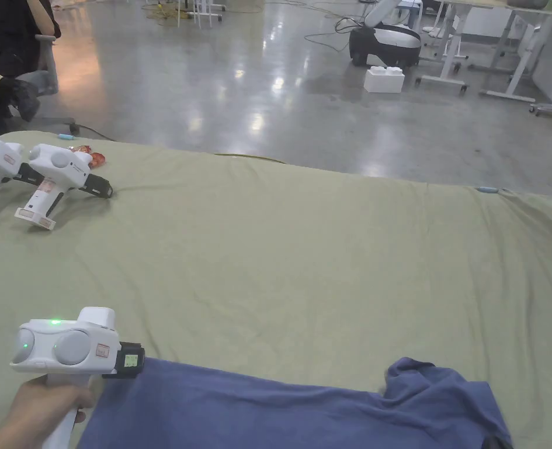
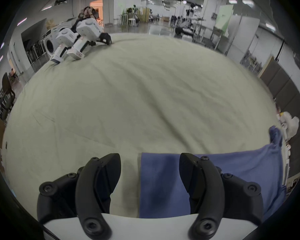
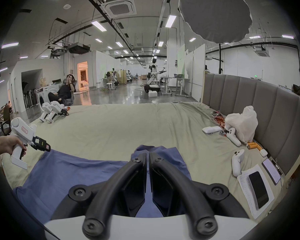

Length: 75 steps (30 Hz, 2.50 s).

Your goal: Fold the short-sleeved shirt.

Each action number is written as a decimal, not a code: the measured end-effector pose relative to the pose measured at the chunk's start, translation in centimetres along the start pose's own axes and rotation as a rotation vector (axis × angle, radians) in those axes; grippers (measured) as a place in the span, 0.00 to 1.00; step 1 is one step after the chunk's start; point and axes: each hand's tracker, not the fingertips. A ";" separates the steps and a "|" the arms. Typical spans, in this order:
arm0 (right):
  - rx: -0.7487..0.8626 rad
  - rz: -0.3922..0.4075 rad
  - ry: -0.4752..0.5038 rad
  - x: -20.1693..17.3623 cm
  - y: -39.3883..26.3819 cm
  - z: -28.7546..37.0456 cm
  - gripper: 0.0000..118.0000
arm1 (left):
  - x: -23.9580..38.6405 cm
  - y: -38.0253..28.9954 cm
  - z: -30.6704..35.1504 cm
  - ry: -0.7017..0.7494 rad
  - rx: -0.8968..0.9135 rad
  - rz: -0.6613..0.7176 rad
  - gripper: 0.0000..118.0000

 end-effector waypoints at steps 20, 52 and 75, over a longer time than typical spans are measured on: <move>-0.476 0.003 -0.080 9.3 0.2 -18.8 0.66 | 2.3 -2.5 4.6 -0.023 0.196 -0.071 0.01; -0.037 0.032 0.009 8.9 16.7 -8.1 0.03 | 3.8 2.4 26.4 -0.034 0.652 -0.088 0.01; 0.250 0.112 -0.079 7.3 44.2 -8.8 0.03 | 4.3 25.4 38.7 0.007 0.881 -0.058 0.01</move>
